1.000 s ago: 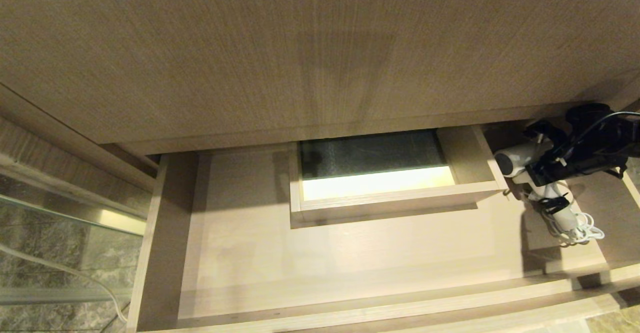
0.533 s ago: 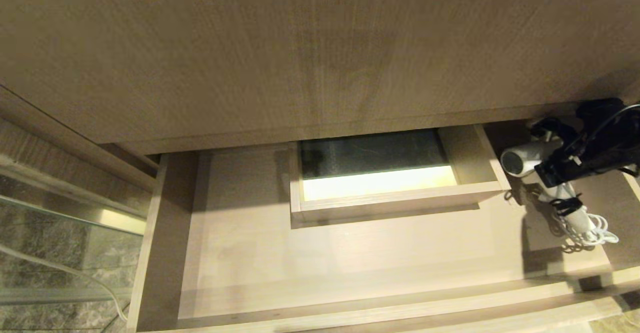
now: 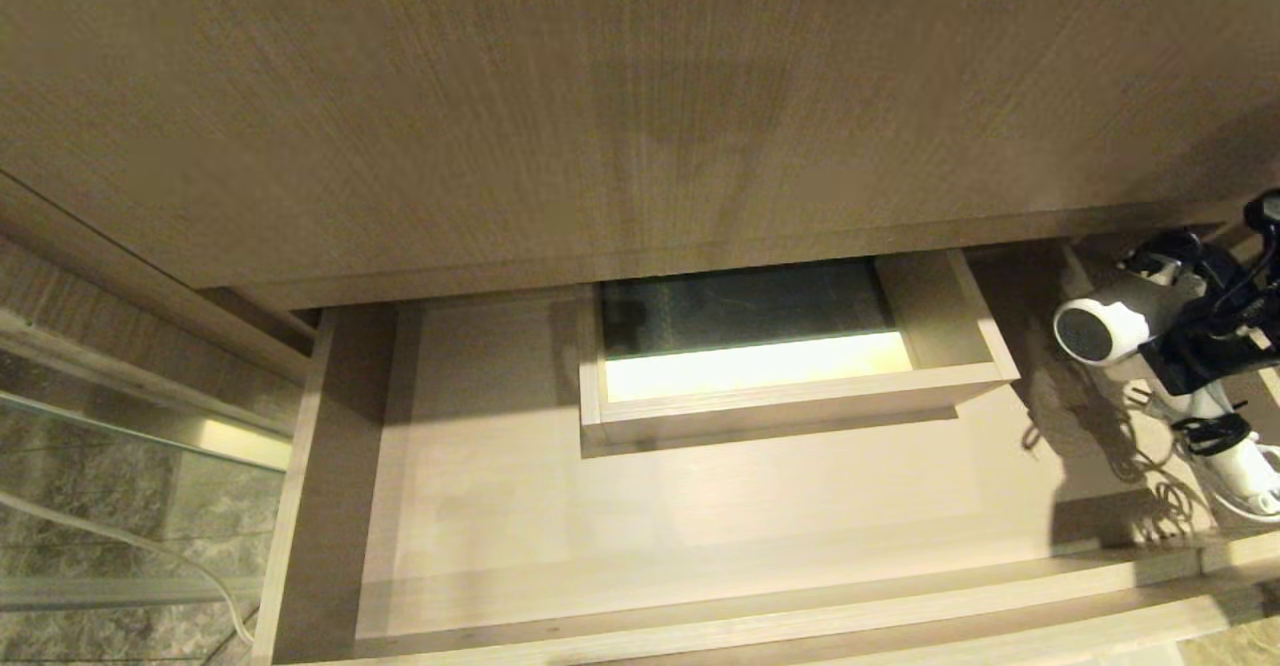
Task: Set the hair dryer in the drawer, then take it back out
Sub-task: Take the hairdryer out, then place it on the countertop
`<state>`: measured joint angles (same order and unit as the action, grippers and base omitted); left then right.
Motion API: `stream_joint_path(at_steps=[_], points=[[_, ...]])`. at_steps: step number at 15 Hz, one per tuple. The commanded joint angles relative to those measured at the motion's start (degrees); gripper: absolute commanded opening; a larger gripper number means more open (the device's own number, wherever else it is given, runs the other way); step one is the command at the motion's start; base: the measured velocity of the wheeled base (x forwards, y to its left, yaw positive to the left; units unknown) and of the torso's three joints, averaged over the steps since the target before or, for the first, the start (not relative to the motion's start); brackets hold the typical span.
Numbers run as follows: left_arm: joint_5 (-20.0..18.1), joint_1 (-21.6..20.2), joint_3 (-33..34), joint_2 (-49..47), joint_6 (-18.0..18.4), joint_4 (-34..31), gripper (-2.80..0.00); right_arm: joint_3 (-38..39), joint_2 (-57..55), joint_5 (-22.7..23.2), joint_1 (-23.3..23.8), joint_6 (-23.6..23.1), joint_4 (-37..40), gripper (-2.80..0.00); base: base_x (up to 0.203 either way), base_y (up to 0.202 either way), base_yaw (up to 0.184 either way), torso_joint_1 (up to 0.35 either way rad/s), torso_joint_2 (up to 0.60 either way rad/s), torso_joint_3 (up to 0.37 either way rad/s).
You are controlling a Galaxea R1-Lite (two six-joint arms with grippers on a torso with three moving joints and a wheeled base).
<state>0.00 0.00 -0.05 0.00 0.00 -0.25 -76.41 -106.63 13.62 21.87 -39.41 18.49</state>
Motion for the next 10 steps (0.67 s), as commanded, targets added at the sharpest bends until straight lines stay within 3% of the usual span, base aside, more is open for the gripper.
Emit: stream_joint_path(at_steps=[1,5,10], points=[[0.0,0.0,0.0,0.1,0.0,0.0,-2.8,4.1,5.6,-0.1,0.9,-1.7,1.0,-2.8,0.0,0.0,0.0,0.0,0.0,0.0],[0.0,0.0,0.0,0.1,0.0,0.0,-2.8,9.4,12.1,-0.4,2.7,-6.2,4.7,-2.8,0.0,0.0,0.0,0.0,0.0,0.0],[0.0,0.0,0.0,0.1,0.0,0.0,-2.8,16.3,25.5,-0.4,3.0,-6.2,3.5,-2.8,0.0,0.0,0.0,0.0,0.0,0.0]])
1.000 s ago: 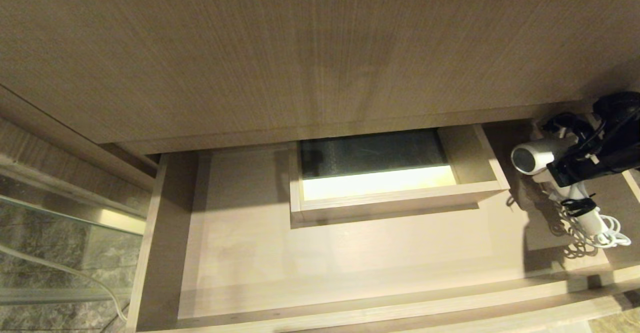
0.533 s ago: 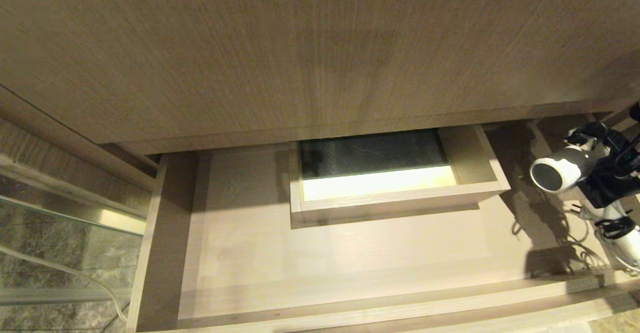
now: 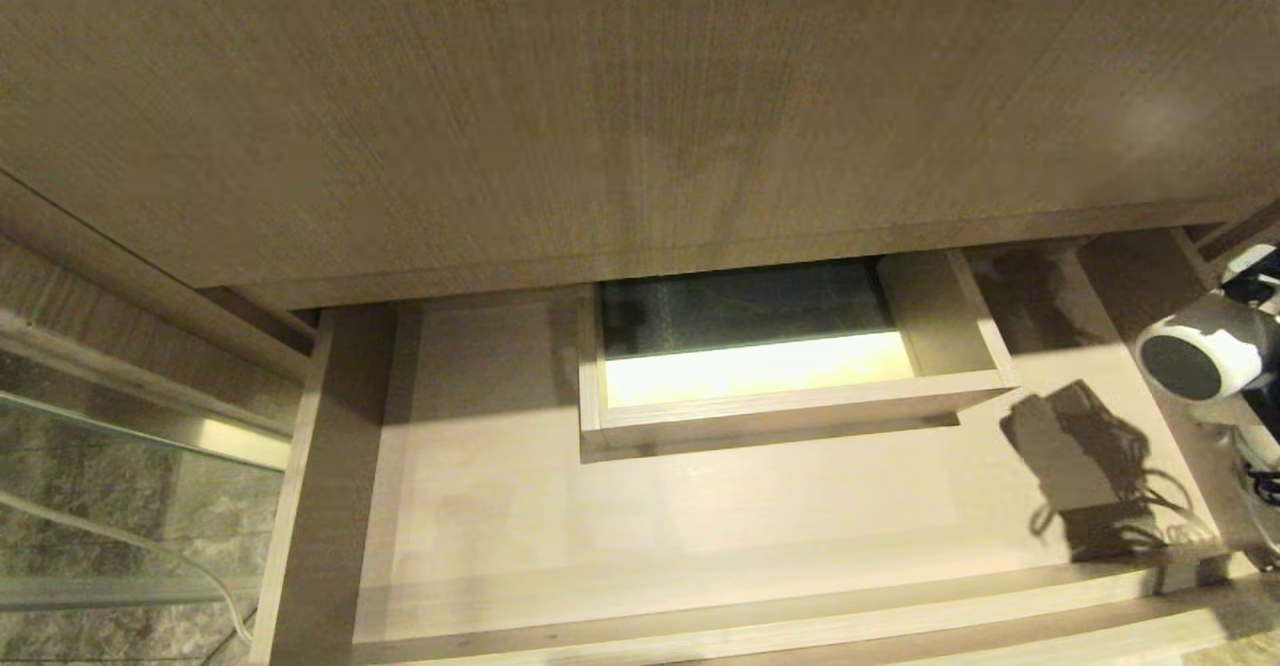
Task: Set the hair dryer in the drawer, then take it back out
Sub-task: Place it on the countertop
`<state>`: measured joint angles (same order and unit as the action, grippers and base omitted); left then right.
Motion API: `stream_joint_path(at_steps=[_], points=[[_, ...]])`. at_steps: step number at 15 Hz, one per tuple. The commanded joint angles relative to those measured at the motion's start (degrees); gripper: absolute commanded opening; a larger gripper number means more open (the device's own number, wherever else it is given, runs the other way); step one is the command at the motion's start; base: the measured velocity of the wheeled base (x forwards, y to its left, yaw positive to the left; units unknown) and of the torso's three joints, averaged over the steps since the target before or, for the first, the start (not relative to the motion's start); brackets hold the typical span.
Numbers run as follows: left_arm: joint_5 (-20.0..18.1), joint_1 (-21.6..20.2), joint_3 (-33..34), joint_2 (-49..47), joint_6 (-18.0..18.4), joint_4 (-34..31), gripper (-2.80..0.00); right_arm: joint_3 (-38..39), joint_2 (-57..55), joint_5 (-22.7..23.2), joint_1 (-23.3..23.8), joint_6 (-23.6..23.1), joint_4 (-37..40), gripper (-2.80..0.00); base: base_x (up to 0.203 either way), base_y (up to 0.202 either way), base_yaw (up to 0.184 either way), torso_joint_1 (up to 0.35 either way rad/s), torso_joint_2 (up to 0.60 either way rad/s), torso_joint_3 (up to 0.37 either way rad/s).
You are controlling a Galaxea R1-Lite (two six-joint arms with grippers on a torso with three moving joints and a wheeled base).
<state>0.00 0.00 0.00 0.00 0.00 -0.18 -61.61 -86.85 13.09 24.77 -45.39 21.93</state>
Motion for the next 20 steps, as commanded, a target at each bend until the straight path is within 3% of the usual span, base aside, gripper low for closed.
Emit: stream_joint_path(at_steps=[1,5,11,14,20], points=[[0.0,0.0,-0.1,0.1,0.0,0.0,-2.8,2.6,7.8,0.1,0.2,-0.2,0.5,-2.8,0.0,0.0,0.0,0.0,0.0,0.0],[0.0,0.0,-0.1,0.1,0.0,0.0,-2.8,5.1,13.4,0.5,0.2,0.0,0.0,-2.8,0.0,0.0,0.0,0.0,0.0,0.0],[0.0,0.0,0.0,0.1,0.0,-0.1,-2.8,12.3,22.0,0.4,0.1,0.5,-12.8,-2.8,0.0,0.0,0.0,0.0,0.0,0.0],[0.0,0.0,0.0,0.1,0.0,0.0,-2.8,14.7,25.1,0.4,-0.7,3.8,-17.3,-2.8,0.0,0.0,0.0,0.0,0.0,0.0],[0.0,0.0,0.0,0.0,0.0,-0.1,-2.8,15.5,29.1,0.4,-1.6,5.7,-21.0,-2.8,0.0,0.0,0.0,0.0,0.0,0.0]])
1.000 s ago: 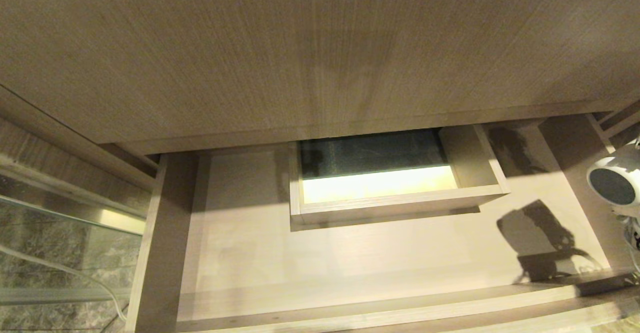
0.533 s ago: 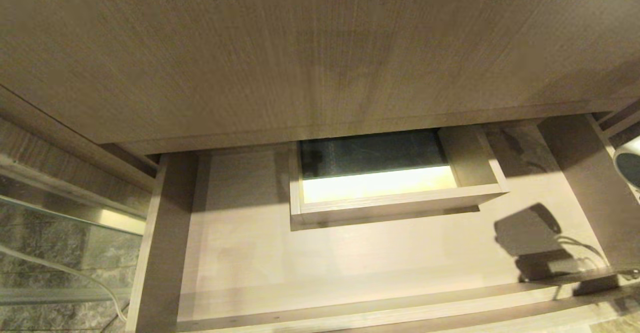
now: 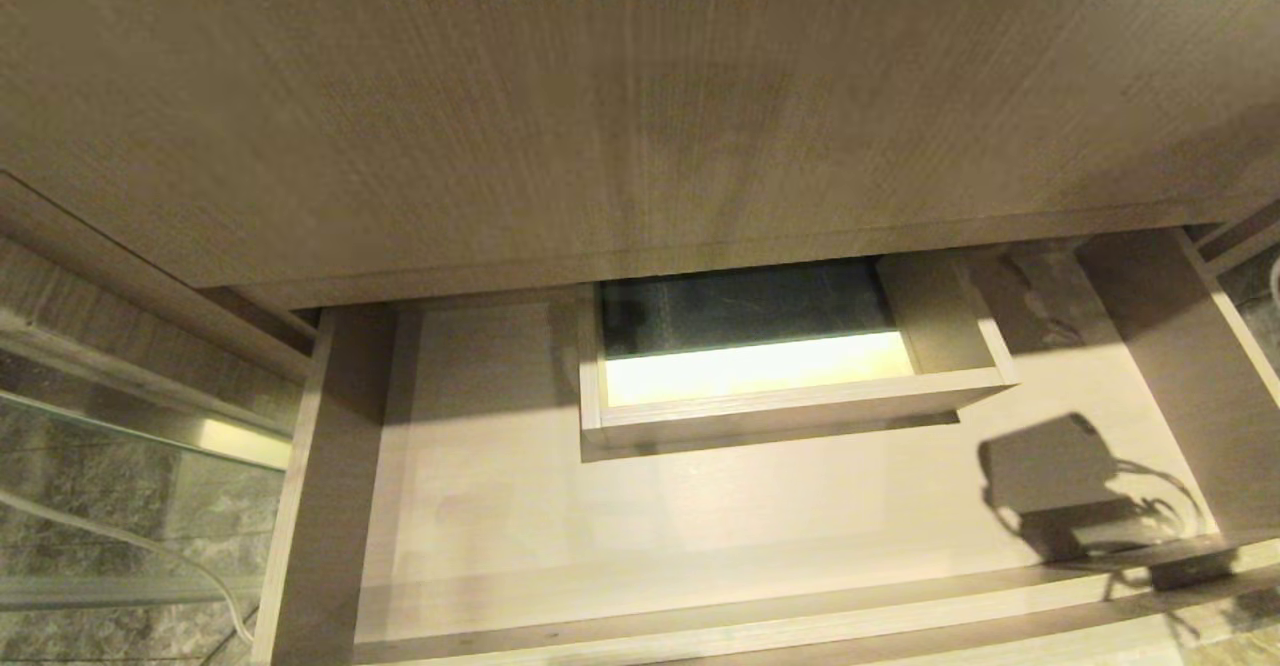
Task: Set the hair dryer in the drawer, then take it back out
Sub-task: Place it on the countertop
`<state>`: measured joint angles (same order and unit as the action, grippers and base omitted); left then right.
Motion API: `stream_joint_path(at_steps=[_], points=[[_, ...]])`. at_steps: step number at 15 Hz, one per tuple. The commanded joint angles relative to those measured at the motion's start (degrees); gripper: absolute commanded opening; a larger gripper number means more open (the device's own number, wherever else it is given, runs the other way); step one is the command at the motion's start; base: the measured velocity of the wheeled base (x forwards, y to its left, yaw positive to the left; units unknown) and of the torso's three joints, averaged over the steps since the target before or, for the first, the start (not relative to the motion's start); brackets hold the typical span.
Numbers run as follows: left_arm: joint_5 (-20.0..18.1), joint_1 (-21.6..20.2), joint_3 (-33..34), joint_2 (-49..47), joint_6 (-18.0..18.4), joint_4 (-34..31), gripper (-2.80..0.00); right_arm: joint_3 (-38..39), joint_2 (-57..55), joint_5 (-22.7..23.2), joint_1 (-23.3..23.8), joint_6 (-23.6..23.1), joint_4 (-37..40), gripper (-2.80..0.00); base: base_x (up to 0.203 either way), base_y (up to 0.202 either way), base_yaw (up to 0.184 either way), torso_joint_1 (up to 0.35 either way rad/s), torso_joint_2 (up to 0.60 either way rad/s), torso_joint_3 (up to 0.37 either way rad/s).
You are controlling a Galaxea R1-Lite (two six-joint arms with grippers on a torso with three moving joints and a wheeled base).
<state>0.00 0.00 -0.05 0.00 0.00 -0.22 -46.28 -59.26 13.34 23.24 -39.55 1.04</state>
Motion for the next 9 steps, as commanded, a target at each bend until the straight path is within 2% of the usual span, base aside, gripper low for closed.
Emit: stream_joint_path(at_steps=[1,4,5,9], points=[[0.0,0.0,0.0,0.0,0.0,0.0,-2.8,-0.1,2.5,0.0,0.0,0.3,-0.2,-2.8,0.0,0.0,0.0,0.0,0.0,0.0],[0.0,0.0,0.0,0.0,0.0,0.0,-2.8,-0.5,5.4,0.0,-0.5,5.9,0.5,-2.8,0.0,0.0,0.0,0.0,0.0,0.0],[0.0,0.0,0.0,0.0,0.0,0.0,-2.8,-0.4,5.4,0.0,-0.6,6.0,0.7,-2.8,0.0,0.0,0.0,0.0,0.0,0.0],[0.0,0.0,0.0,0.1,0.0,0.0,-2.8,-0.9,7.1,-0.2,-0.6,14.2,10.0,-2.8,0.0,0.0,0.0,0.0,0.0,0.0]])
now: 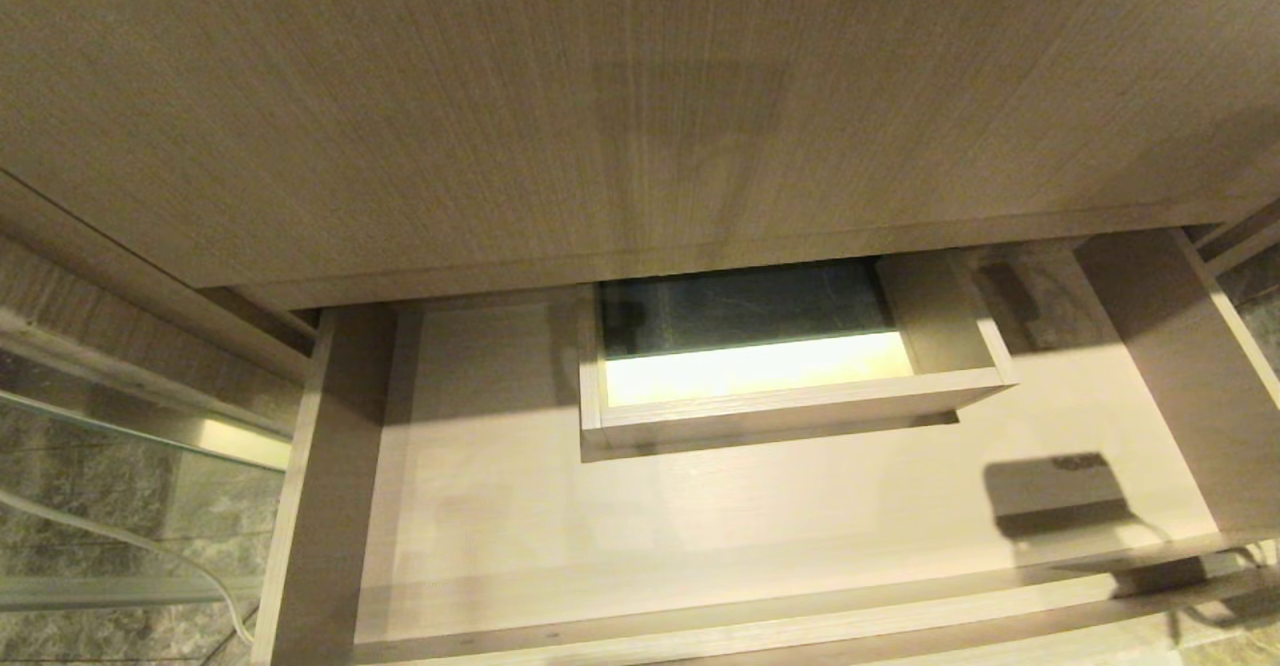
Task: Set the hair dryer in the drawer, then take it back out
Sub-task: Place it on the countertop
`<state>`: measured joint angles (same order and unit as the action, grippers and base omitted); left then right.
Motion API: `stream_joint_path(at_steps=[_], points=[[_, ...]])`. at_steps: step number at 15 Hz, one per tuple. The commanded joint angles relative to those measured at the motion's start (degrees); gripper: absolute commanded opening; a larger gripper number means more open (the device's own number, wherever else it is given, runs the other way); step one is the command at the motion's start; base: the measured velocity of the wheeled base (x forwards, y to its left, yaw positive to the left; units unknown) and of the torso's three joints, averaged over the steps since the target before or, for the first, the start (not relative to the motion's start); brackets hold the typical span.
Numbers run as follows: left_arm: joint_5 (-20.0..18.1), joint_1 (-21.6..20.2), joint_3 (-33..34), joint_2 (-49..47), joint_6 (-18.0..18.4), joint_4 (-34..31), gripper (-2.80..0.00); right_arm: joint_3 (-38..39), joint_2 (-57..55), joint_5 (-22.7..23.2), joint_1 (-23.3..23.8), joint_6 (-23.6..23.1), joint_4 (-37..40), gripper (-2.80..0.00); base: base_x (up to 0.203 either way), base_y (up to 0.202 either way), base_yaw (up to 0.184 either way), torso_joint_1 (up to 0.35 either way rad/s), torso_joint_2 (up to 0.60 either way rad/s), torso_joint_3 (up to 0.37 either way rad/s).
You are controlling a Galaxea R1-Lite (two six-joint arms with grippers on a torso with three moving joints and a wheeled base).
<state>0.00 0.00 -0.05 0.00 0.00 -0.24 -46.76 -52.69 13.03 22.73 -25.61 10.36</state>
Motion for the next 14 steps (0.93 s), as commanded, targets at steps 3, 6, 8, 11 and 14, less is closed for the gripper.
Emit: stream_joint_path(at_steps=[3,6,8,11,14], points=[[0.0,0.0,0.0,0.1,0.0,0.0,-2.8,-0.9,2.1,0.1,-0.4,4.8,4.0,-2.8,0.0,0.0,0.0,0.0,0.0,0.0],[0.0,0.0,0.0,0.1,0.0,0.0,-2.8,0.0,4.1,0.2,-0.4,4.8,4.3,-2.8,0.0,0.0,0.0,0.0,0.0,0.0],[0.0,0.0,0.0,0.1,0.0,0.0,-2.8,0.1,4.2,0.2,-0.4,4.8,4.3,-2.8,0.0,0.0,0.0,0.0,0.0,0.0],[0.0,0.0,0.0,0.1,0.0,0.0,-2.8,0.8,5.0,0.2,-0.3,4.8,4.1,-2.8,0.0,0.0,0.0,0.0,0.0,0.0],[0.0,0.0,0.0,0.0,0.0,0.1,-2.8,1.6,6.2,0.3,0.0,4.8,3.6,-2.8,0.0,0.0,0.0,0.0,0.0,0.0]])
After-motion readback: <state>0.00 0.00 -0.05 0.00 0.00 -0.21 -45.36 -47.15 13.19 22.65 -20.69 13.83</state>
